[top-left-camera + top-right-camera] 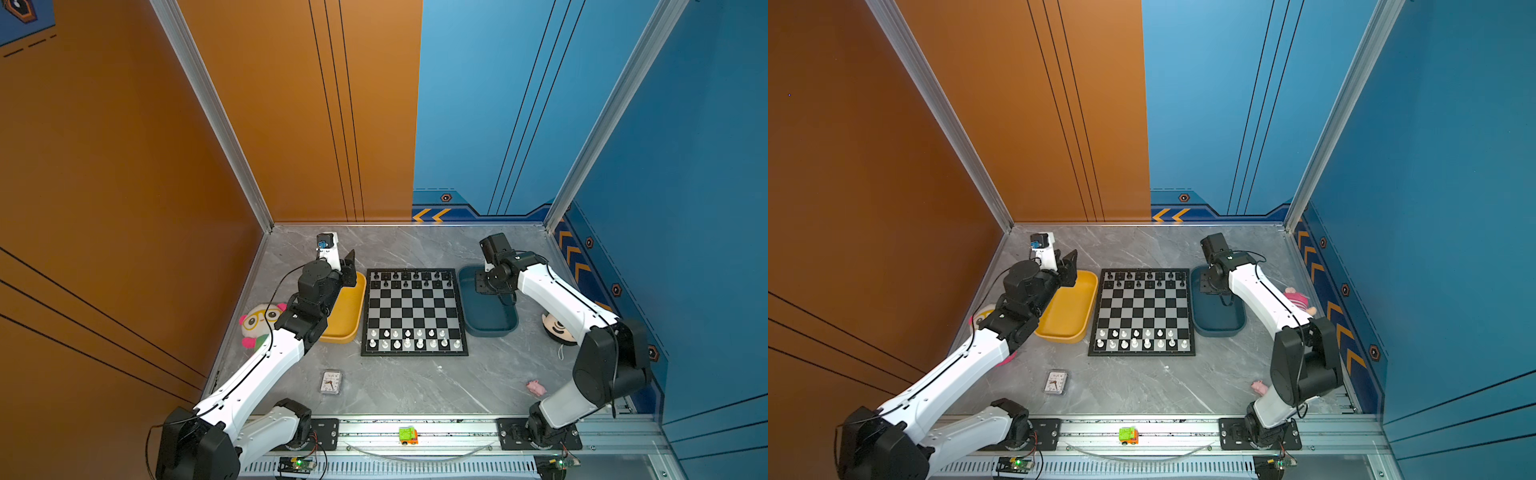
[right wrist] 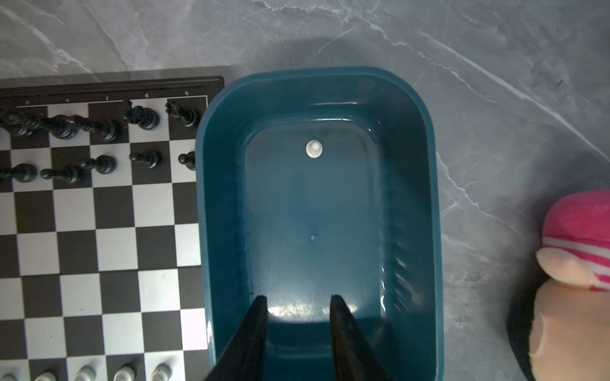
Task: Set up the chess pieces on the board
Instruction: 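Lower the right gripper onto the last white pawn in the teal tray and close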
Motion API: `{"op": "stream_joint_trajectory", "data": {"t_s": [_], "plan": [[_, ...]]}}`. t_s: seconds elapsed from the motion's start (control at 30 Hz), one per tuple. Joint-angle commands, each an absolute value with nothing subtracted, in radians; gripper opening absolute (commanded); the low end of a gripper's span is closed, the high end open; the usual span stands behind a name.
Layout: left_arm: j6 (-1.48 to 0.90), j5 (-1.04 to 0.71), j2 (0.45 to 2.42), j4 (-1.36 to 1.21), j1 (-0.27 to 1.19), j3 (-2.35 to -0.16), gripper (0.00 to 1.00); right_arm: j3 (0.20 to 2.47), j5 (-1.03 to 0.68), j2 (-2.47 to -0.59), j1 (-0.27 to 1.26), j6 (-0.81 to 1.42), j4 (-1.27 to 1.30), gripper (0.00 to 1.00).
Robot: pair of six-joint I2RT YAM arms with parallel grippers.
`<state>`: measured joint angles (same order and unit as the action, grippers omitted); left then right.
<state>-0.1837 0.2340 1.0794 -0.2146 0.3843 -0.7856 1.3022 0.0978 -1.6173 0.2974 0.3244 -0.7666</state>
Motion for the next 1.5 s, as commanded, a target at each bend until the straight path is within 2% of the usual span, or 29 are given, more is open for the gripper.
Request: {"op": "stream_joint_trajectory", "data": {"t_s": [0.0,0.6,1.47], "plan": [[-0.188,0.222,1.092,-0.23,0.372,-0.777,0.51,1.359,0.058,-1.687,0.273,0.29,-0.75,0.35],[-0.196,0.206,1.114,-0.237,0.341,-0.775,0.51,1.564,0.055,-1.997,0.197,0.267,-0.759,0.34],[-0.199,0.206,1.104,-0.234,0.337,-0.772,0.51,1.623,0.031,-2.118,0.181,0.252,-0.782,0.21]]}}
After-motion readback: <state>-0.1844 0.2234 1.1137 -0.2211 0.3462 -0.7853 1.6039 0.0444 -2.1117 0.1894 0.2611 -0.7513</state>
